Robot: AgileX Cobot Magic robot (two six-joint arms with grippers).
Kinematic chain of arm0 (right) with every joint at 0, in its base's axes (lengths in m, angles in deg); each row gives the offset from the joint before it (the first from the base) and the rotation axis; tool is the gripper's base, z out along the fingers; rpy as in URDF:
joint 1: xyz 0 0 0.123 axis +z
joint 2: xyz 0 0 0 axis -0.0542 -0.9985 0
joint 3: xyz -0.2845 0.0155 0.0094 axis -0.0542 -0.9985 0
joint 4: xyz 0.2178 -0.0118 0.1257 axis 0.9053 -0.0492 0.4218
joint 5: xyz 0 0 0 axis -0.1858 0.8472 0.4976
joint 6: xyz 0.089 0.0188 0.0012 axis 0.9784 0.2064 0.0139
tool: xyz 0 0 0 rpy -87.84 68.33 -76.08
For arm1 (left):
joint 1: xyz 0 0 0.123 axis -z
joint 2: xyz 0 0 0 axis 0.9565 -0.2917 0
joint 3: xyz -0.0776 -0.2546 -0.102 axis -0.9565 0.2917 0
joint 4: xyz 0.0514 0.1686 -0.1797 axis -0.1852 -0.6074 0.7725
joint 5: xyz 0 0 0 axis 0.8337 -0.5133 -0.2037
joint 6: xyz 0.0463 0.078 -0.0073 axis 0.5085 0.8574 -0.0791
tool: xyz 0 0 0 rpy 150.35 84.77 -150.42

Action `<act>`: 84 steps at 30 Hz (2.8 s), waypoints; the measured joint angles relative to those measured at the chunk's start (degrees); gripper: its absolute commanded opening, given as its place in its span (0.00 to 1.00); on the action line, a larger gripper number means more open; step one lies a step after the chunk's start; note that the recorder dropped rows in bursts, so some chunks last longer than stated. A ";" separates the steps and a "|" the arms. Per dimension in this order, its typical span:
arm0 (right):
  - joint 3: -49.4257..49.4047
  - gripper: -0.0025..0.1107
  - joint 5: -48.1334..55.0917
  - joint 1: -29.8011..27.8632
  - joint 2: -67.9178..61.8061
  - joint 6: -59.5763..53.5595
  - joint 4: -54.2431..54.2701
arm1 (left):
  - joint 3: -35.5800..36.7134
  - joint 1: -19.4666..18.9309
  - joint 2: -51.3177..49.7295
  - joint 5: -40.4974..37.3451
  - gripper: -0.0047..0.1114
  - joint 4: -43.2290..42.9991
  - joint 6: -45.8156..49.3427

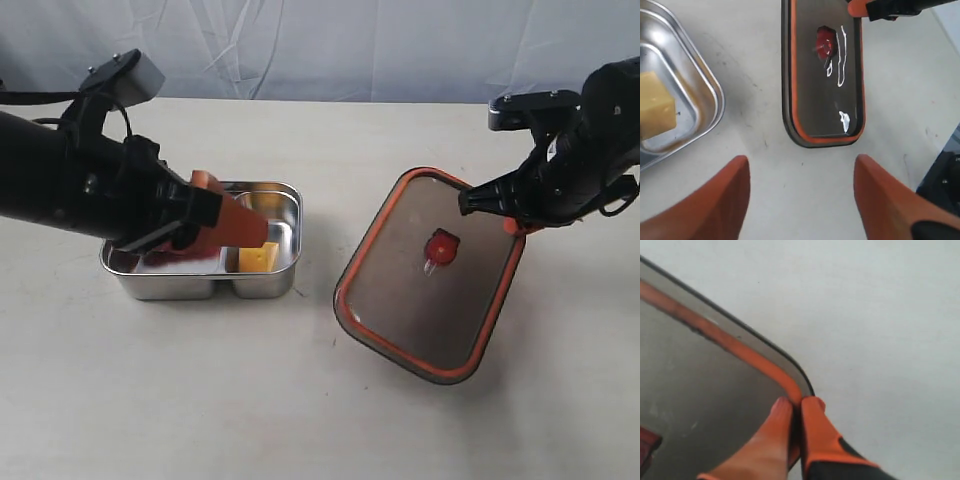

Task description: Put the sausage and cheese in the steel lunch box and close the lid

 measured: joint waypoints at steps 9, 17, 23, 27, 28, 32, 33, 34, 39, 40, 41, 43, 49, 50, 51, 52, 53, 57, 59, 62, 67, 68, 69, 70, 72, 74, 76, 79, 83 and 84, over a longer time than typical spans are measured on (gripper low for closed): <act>0.00 0.01 0.11 0.00 6.84 -16.56 14.42 | 0.00 -4.52 0.00 -3.12 0.55 8.37 6.64; 0.00 0.01 1.46 0.00 9.25 -35.96 36.43 | 0.00 -6.94 0.00 -14.14 0.55 16.32 15.22; 0.00 0.01 4.16 0.00 9.25 -42.54 42.79 | 0.11 -6.94 0.00 -13.48 0.55 16.07 16.15; 0.00 0.01 4.17 0.51 9.25 -44.26 44.58 | 0.11 -6.94 0.00 -13.34 0.55 15.96 16.25; 0.00 0.01 4.17 0.88 9.25 -44.40 44.81 | 0.11 -6.94 0.00 -13.34 0.55 15.96 16.36; 0.00 0.01 4.17 2.46 9.25 -44.97 45.23 | 0.11 -6.94 -1.21 -14.37 0.55 16.32 16.36; 0.00 0.01 3.95 2.92 9.25 -45.08 45.23 | 0.11 -6.94 -1.58 -14.74 0.55 16.45 16.36; 0.00 0.01 3.83 3.34 9.25 -45.08 45.48 | 0.11 -6.94 -1.95 -15.09 0.55 16.45 16.36; 0.00 0.01 3.23 4.04 9.25 -45.24 46.31 | 0.11 -6.94 -3.85 -15.33 0.55 16.55 16.36; 0.00 0.01 3.11 4.04 9.25 -45.35 46.46 | 0.11 -6.94 -4.11 -15.33 0.55 16.55 16.36; 0.00 0.01 3.10 4.04 9.25 -45.35 46.49 | 0.11 -6.94 -4.13 -15.33 0.55 16.78 16.36; 0.00 0.01 2.98 4.22 9.25 -46.06 47.48 | 0.11 -6.94 -4.23 -15.33 0.55 17.64 16.46; 0.00 0.01 3.29 4.22 9.25 -51.73 54.88 | 0.11 -6.94 -4.35 -16.75 0.38 17.91 16.59; 0.00 0.01 3.57 4.22 9.25 -52.45 55.43 | 0.11 -6.94 -4.48 -16.75 0.26 17.91 16.59; 0.00 0.01 3.79 4.22 9.25 -53.11 56.19 | 0.11 -6.94 -4.48 -16.75 0.13 17.91 16.59; 0.00 0.01 4.01 4.22 9.25 -53.85 57.06 | 0.11 -6.94 -4.48 -16.85 0.04 17.91 16.74; 0.00 0.01 4.01 4.22 9.25 -54.91 57.75 | 0.24 -7.06 -4.48 -16.40 0.04 17.80 17.07; 0.00 0.01 4.40 4.22 9.38 -56.04 58.41 | 0.33 -7.40 -4.62 -15.47 0.04 17.68 19.21; 0.00 0.04 4.65 4.22 9.38 -56.04 58.51 | 0.33 -7.40 -4.62 -15.15 0.04 17.68 20.12; 0.00 0.20 4.62 4.22 9.68 -56.04 58.09 | 0.33 -7.40 -4.62 -13.86 0.04 16.85 20.80; 0.00 0.45 5.98 4.22 11.25 -56.04 57.47 | 0.33 -7.40 -4.62 -10.80 0.04 15.01 21.70; 0.10 0.45 6.19 4.42 11.54 -56.04 57.15 | 0.33 -7.40 -4.62 -10.65 0.04 15.02 21.71; 0.25 0.45 6.24 4.36 12.02 -56.04 56.39 | 0.33 -7.40 -4.62 -10.44 0.04 14.87 21.71; 0.51 0.45 6.05 4.36 12.39 -55.74 55.76 | 0.33 -7.40 -4.62 -10.24 0.04 14.87 21.89; 0.75 0.45 4.60 4.36 13.40 -54.86 54.66 | 0.33 -7.40 -4.62 -9.85 0.04 14.75 22.20; 0.87 0.45 2.71 4.36 14.77 -53.72 54.05 | 0.33 -7.40 -4.62 -9.61 0.04 14.75 22.20; 0.87 0.45 0.55 3.40 16.36 -52.29 53.84 | -0.23 -7.40 -4.66 -9.47 0.04 14.75 22.31; 0.87 0.45 -0.93 0.57 18.58 -49.39 53.70 | -1.59 -7.40 -4.66 -9.26 0.04 14.21 22.43; 0.87 0.45 -0.15 -3.84 20.82 -44.43 53.56 | -4.19 -7.40 -4.09 -6.62 0.04 10.55 22.43; 0.87 0.45 0.56 -4.95 21.11 -43.26 53.26 | -4.93 -7.40 -3.56 -5.02 0.04 8.63 22.43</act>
